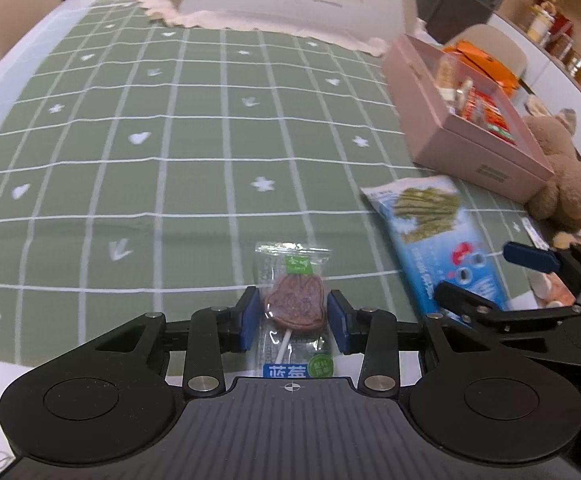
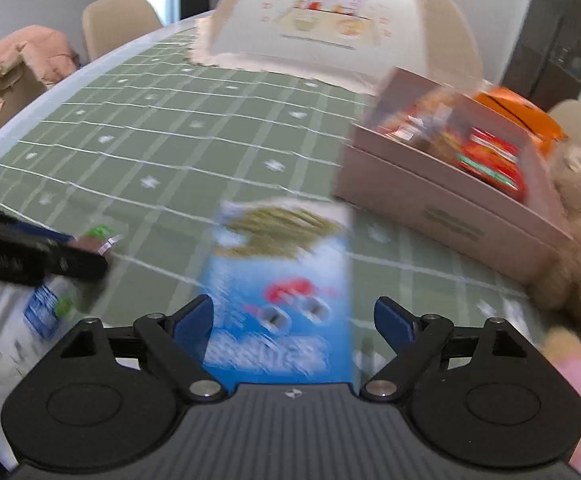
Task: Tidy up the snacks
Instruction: 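Grasp blue seaweed snack pack with right gripper while left gripper holds lollipop, then drop lollipop into pink box with left gripper while right gripper drops seaweed pack in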
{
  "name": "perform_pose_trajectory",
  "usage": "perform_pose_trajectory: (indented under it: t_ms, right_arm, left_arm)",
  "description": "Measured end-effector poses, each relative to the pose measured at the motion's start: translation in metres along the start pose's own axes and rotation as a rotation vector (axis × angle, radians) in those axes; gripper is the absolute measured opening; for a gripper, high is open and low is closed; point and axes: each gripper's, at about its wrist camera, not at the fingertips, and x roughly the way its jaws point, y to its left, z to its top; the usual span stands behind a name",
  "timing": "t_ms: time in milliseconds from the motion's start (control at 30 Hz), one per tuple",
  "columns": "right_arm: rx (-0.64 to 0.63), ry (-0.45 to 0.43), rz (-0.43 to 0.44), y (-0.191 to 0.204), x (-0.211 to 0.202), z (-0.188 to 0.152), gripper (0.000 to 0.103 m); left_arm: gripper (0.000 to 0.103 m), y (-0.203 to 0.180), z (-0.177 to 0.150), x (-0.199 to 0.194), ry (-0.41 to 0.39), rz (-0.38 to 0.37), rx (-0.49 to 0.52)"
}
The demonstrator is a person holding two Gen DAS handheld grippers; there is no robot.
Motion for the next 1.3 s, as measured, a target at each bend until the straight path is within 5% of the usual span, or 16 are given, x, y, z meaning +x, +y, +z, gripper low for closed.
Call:
perform_pose_trajectory:
  t_ms: [267, 500, 800, 1300]
  right_arm:
    - [0.182, -0.002, 0.158, -0.048, -0.011, 0.0, 0.088]
    - [0.266, 0.078, 0.243, -0.028, 0.027, 0.02, 0.088]
    - [0.04, 0.073, 0.096, 0.006, 0.037, 0.028, 0.086]
    - [0.215, 0.037, 0.057, -0.065, -0.026, 0.001, 0.083]
  left_arm:
    - [0.043, -0.012, 0.002, 0.005, 0.002, -0.011, 0.044]
    - [0.043, -0.008, -0.001, 0.003, -0.008, -0.03, 0.018]
    - [0.042, -0.017, -0.002, 0.004, 0.002, 0.012, 0.112]
    - [0.048, -0.04, 0.003, 0.012, 0.087, 0.077, 0.302]
